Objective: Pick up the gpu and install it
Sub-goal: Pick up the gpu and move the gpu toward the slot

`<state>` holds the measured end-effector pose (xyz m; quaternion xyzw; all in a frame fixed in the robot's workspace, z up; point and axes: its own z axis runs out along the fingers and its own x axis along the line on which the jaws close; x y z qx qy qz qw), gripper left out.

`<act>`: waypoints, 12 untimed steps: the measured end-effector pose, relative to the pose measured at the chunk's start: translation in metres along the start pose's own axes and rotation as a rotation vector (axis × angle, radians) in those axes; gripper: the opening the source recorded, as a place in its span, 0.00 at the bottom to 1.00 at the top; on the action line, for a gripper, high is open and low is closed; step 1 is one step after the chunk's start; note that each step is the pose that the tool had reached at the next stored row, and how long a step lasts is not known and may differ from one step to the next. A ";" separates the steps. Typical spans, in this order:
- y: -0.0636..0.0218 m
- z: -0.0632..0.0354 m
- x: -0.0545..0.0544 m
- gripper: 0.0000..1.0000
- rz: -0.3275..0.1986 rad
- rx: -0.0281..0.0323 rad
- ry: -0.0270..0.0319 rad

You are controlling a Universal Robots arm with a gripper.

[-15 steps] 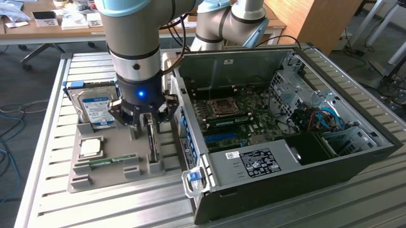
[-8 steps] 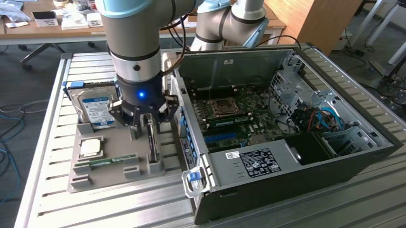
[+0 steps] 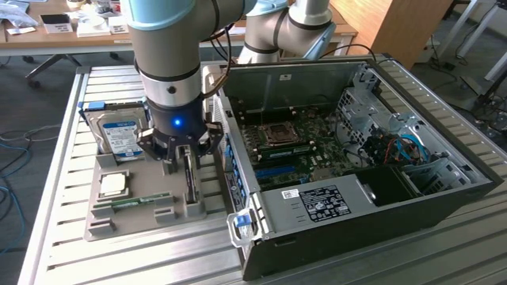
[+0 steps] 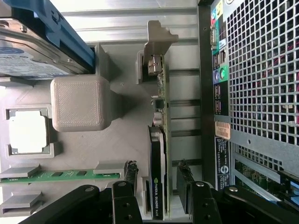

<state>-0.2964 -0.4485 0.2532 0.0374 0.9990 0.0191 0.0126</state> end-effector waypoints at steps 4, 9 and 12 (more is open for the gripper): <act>-0.0002 0.0066 0.000 0.47 0.000 -0.0002 -0.0001; -0.0004 0.0127 0.000 0.47 0.000 0.0000 0.0000; -0.0005 0.0145 -0.001 0.47 0.000 0.0000 0.0001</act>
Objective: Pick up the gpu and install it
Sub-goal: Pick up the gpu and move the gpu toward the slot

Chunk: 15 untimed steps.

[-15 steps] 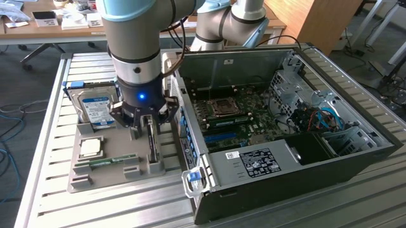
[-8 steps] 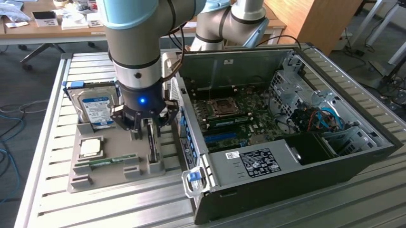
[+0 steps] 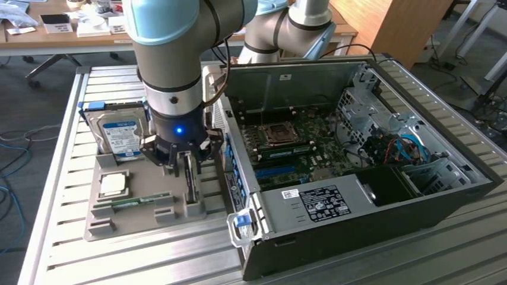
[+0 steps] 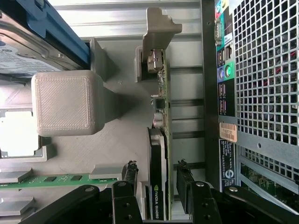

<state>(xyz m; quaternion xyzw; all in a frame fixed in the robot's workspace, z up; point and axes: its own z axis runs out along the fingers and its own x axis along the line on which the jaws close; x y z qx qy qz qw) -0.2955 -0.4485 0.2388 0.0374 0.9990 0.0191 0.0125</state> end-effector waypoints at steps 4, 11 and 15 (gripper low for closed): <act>0.0000 0.0001 0.000 0.47 0.000 0.0000 -0.0001; 0.0029 0.0036 0.000 0.47 0.000 -0.0001 -0.0002; 0.0035 0.0076 0.000 0.47 0.000 -0.0001 -0.0002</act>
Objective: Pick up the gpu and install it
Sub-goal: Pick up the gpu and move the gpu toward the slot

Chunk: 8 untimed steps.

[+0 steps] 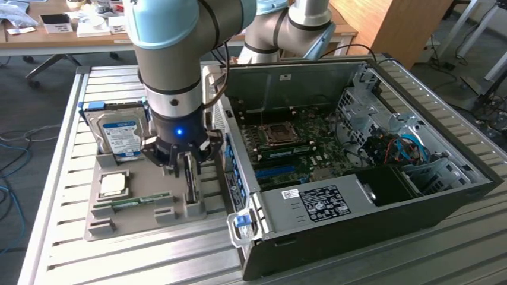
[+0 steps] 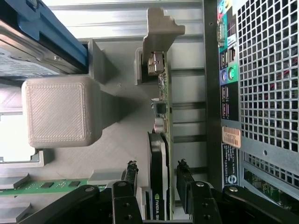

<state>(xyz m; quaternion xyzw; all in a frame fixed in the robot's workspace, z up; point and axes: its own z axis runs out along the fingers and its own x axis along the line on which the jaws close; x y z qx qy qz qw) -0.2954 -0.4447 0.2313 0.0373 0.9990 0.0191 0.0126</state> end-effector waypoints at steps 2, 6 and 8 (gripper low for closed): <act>0.0000 0.0018 0.000 0.47 0.000 -0.0001 0.0000; 0.0000 0.0020 0.000 0.47 0.000 0.0001 0.0002; 0.0000 0.0021 0.000 0.47 0.000 0.0000 0.0001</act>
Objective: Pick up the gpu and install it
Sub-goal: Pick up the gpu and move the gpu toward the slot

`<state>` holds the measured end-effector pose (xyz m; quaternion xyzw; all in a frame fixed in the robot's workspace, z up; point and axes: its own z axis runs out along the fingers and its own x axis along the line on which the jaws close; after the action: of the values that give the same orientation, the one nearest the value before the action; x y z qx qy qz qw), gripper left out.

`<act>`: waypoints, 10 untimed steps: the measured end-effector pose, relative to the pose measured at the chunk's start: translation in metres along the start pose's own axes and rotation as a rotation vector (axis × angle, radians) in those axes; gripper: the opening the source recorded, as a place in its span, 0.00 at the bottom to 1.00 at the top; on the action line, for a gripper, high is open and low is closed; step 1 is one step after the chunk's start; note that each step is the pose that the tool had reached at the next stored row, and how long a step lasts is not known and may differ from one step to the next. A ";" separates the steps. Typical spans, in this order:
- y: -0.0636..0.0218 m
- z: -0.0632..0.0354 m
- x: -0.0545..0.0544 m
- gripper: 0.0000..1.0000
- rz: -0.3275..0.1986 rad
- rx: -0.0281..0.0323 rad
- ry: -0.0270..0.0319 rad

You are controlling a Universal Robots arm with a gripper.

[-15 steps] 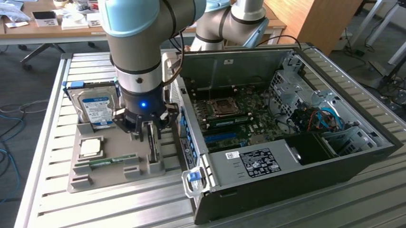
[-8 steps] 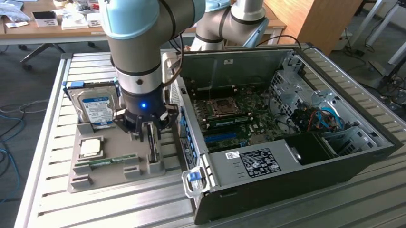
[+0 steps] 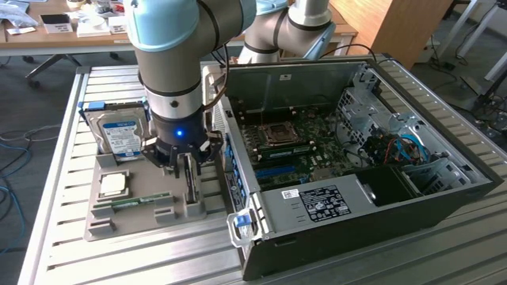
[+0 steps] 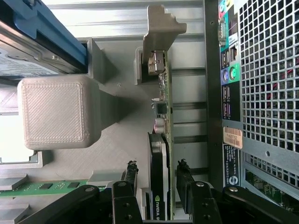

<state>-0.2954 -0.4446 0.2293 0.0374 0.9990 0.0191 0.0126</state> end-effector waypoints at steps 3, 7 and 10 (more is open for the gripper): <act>0.0005 0.0003 0.000 0.47 0.000 -0.0003 -0.0004; 0.0005 0.0000 0.000 0.47 0.000 0.0001 0.0000; 0.0006 0.0001 -0.002 0.47 0.000 0.0000 0.0004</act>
<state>-0.2938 -0.4441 0.2292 0.0374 0.9990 0.0191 0.0124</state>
